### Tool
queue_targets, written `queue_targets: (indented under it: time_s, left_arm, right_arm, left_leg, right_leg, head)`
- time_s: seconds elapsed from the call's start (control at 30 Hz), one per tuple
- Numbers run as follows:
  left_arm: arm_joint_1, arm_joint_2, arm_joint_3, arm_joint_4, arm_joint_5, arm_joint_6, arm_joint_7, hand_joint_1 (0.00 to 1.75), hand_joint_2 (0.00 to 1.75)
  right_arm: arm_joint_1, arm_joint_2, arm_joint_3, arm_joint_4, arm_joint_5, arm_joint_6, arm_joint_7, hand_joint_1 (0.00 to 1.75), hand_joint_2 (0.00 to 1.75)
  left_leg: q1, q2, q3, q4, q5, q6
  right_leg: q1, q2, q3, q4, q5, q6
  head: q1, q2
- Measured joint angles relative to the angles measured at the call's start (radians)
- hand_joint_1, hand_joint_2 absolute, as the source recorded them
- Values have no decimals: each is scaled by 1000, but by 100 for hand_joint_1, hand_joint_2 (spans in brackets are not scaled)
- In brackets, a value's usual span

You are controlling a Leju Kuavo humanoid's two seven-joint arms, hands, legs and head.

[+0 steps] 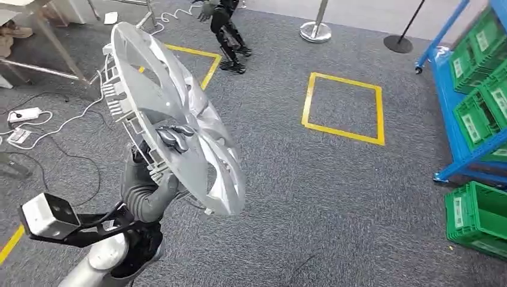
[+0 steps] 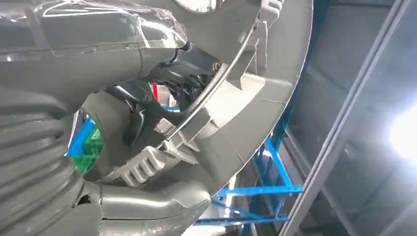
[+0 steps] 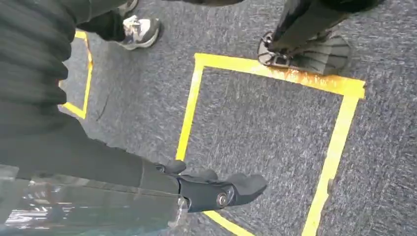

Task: Take the parts from the cabinet and place them on the table.

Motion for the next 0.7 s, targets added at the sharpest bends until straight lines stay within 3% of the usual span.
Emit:
queue_targets:
  time_s: [0.03,0.07,0.1,0.17,0.2,0.23,0.33,0.37,0.4,0.43,0.5,0.53,0.57,0.6,0.67,0.7]
  left_arm:
    - [0,0,0,0,0,0,0,175,175]
    - [0,0,0,0,2,0,0,175,175]
    - [0,0,0,0,2,0,0,175,175]
    - [0,0,0,0,2,0,0,175,175]
    - [0,0,0,0,2,0,0,175,175]
    - [-1,0,0,0,2,0,0,175,175]
    - [1,0,0,0,3,0,0,175,175]
    - [2,1,0,-1,3,0,0,175,175]
    - [3,2,0,-2,3,0,-1,175,175]
    - [2,1,0,-2,3,0,-1,175,175]
    - [4,1,0,-2,6,0,0,175,175]
    - [4,2,0,-2,7,0,0,175,175]
    - [4,1,0,-2,8,0,0,175,175]
    - [4,1,0,-2,8,0,0,175,175]
    - [4,1,0,-2,10,0,0,175,175]
    - [4,1,0,-2,10,-1,0,175,175]
  right_arm:
    - [2,0,0,0,0,1,0,0,175]
    - [1,2,0,0,0,1,0,0,175]
    - [0,2,0,0,0,1,0,0,175]
    - [-2,2,0,0,1,1,0,0,175]
    - [-3,1,0,0,1,0,0,0,175]
    - [-3,0,0,0,1,0,0,0,175]
    - [-9,0,0,0,2,-1,-1,0,175]
    - [-9,1,0,0,3,-2,-1,0,175]
    - [-9,3,0,0,3,-2,-2,0,175]
    - [-9,4,0,0,3,-2,-2,0,175]
    - [-5,3,0,0,3,-2,-2,0,175]
    - [-4,3,0,1,4,-2,-2,0,175]
    - [-4,3,0,0,4,-2,-2,0,175]
    - [-5,4,0,0,4,-2,-2,0,175]
    - [-7,5,0,0,6,-1,-2,0,175]
    - [-8,4,0,0,7,-2,-2,0,175]
  left_leg:
    - [-1,-6,-1,0,1,1]
    - [-2,-15,0,0,1,1]
    - [-2,-22,1,0,2,2]
    - [-2,-36,6,0,2,1]
    - [0,-40,5,-1,4,-1]
    - [-1,-51,0,1,8,-8]
    - [6,-65,-11,-6,21,-29]
    - [5,-55,-13,-2,15,-32]
    - [1,-15,-20,12,-2,-33]
    - [1,2,-42,61,-41,-37]
    - [5,2,-106,210,-114,-45]
    - [6,2,-130,266,-130,-50]
    - [8,3,-130,272,-120,-52]
    - [9,4,-110,236,-91,-54]
    - [9,24,-17,75,-10,-57]
    - [6,55,16,14,-15,-58]
  right_leg:
    - [0,1,-19,44,-8,-2]
    - [0,2,-17,41,9,-5]
    - [1,4,4,-5,47,-10]
    - [3,18,80,-170,140,-24]
    - [5,43,108,-236,154,-30]
    - [6,48,116,-251,152,-33]
    - [11,38,115,-262,148,-40]
    - [2,27,122,-285,164,-46]
    - [5,20,125,-294,169,-48]
    - [6,16,124,-296,173,-54]
    - [7,4,121,-294,173,-54]
    - [8,-3,119,-293,173,-54]
    - [8,-8,118,-291,173,-54]
    - [7,-12,118,-288,172,-52]
    - [2,-19,118,-277,164,-43]
    - [3,-21,116,-269,158,-34]
  head:
    - [0,0]
    - [0,0]
    - [0,0]
    - [1,0]
    - [0,0]
    - [0,0]
    - [-1,0]
    - [-1,0]
    - [-1,0]
    - [-3,0]
    - [-3,0]
    - [-3,0]
    - [-3,0]
    - [-3,0]
    - [-4,0]
    - [-4,0]
